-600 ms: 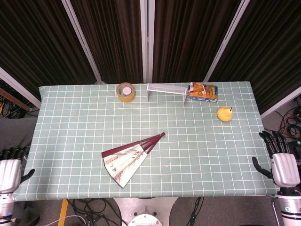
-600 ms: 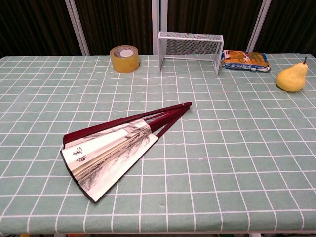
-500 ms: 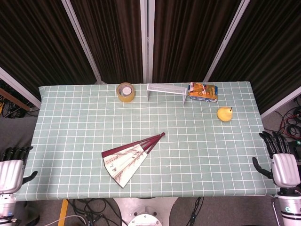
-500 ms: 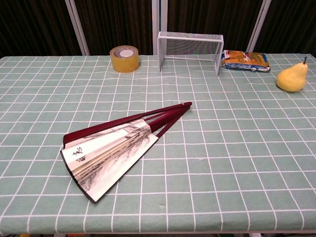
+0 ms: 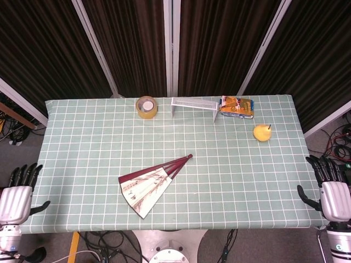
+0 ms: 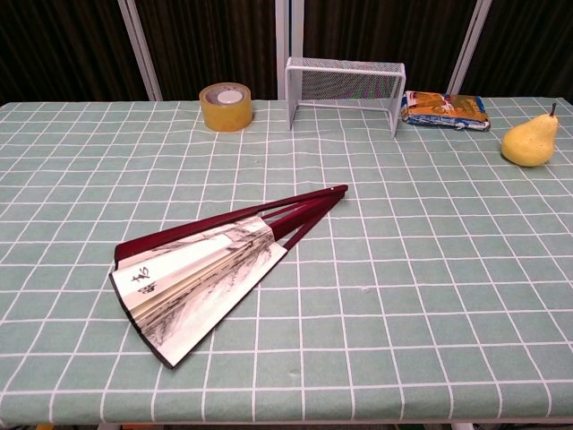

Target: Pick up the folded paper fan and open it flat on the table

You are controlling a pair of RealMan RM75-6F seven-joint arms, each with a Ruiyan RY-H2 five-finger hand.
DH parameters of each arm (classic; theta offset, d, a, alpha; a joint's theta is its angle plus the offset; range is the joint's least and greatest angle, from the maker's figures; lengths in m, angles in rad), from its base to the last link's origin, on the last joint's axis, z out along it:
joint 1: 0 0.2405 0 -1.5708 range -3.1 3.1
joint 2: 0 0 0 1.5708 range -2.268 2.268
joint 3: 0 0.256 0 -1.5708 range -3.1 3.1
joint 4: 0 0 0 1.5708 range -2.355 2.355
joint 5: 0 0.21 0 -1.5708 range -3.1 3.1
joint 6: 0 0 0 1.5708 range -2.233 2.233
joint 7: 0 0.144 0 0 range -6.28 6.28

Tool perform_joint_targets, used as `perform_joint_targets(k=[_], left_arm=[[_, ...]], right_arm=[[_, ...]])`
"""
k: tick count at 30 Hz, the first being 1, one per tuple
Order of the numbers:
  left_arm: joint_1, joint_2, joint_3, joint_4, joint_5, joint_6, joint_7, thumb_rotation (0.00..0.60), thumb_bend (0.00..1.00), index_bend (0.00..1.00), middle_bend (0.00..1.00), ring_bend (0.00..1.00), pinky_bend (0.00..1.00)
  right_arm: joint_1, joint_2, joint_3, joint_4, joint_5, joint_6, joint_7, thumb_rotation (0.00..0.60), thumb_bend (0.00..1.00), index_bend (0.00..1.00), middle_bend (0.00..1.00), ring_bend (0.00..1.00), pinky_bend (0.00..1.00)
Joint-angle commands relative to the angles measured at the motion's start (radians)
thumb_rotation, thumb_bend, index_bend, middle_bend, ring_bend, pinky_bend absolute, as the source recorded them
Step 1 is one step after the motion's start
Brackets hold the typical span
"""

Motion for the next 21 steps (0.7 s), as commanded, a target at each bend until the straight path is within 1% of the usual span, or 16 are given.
perform_joint_targets(k=[1, 2, 4, 6, 7, 8, 10, 11, 13, 15, 19, 21], left_arm=[[-0.022, 0.0, -0.013, -0.013, 0.004, -0.024, -0.031, 0.6, 0.09, 0.07, 0.05, 0.0, 0.07], [-0.044, 0.006, -0.022, -0.023, 0.01, -0.05, -0.061, 0.6, 0.09, 0.08, 0.06, 0.0, 0.09], [-0.086, 0.013, -0.047, -0.039, 0.012, -0.098, -0.127, 0.6, 0.09, 0.11, 0.1, 0.04, 0.12], [-0.153, 0.012, -0.082, -0.048, 0.005, -0.181, -0.221, 0.6, 0.09, 0.19, 0.22, 0.15, 0.2], [-0.187, 0.013, -0.095, -0.051, -0.007, -0.235, -0.256, 0.6, 0.09, 0.22, 0.25, 0.18, 0.23], [-0.237, 0.016, -0.112, -0.054, -0.021, -0.311, -0.288, 0.6, 0.09, 0.26, 0.3, 0.22, 0.25], [-0.313, 0.007, -0.141, -0.045, -0.04, -0.413, -0.323, 0.6, 0.1, 0.29, 0.33, 0.26, 0.28], [-0.361, -0.001, -0.16, -0.039, -0.057, -0.475, -0.325, 0.6, 0.1, 0.3, 0.35, 0.28, 0.3], [-0.438, -0.03, -0.194, -0.023, -0.088, -0.558, -0.325, 0.6, 0.1, 0.33, 0.38, 0.31, 0.3], [-0.501, -0.055, -0.217, -0.014, -0.122, -0.629, -0.317, 0.6, 0.11, 0.35, 0.4, 0.33, 0.3], [-0.629, -0.122, -0.255, 0.028, -0.207, -0.768, -0.294, 0.6, 0.12, 0.39, 0.4, 0.33, 0.3], [-0.695, -0.163, -0.267, 0.064, -0.27, -0.837, -0.271, 0.6, 0.15, 0.41, 0.4, 0.34, 0.31]], right_arm=[[0.005, 0.004, 0.0, -0.001, -0.004, -0.006, 0.005, 0.6, 0.27, 0.11, 0.1, 0.0, 0.0], [0.009, 0.009, 0.0, -0.003, -0.007, -0.011, 0.007, 0.6, 0.27, 0.11, 0.1, 0.0, 0.0], [0.017, 0.017, 0.002, -0.005, -0.011, -0.02, 0.005, 0.6, 0.27, 0.11, 0.1, 0.0, 0.0], [0.025, 0.021, 0.005, -0.005, -0.014, -0.027, 0.001, 0.6, 0.27, 0.11, 0.1, 0.0, 0.0], [0.028, 0.021, 0.005, -0.005, -0.014, -0.031, 0.002, 0.6, 0.27, 0.11, 0.11, 0.0, 0.0], [0.032, 0.021, 0.006, -0.003, -0.012, -0.037, 0.007, 0.6, 0.27, 0.11, 0.11, 0.0, 0.0], [0.036, 0.02, 0.007, 0.002, -0.009, -0.044, 0.015, 0.6, 0.27, 0.11, 0.11, 0.0, 0.0], [0.037, 0.021, 0.007, 0.005, -0.008, -0.045, 0.02, 0.6, 0.27, 0.11, 0.11, 0.0, 0.0], [0.037, 0.022, 0.009, 0.01, -0.007, -0.042, 0.025, 0.6, 0.27, 0.11, 0.11, 0.0, 0.0], [0.036, 0.026, 0.011, 0.012, -0.004, -0.04, 0.029, 0.6, 0.27, 0.11, 0.1, 0.0, 0.0], [0.031, 0.032, 0.013, 0.015, 0.006, -0.035, 0.033, 0.6, 0.27, 0.11, 0.11, 0.0, 0.0], [0.029, 0.033, 0.014, 0.017, 0.009, -0.033, 0.037, 0.6, 0.27, 0.11, 0.11, 0.0, 0.0]])
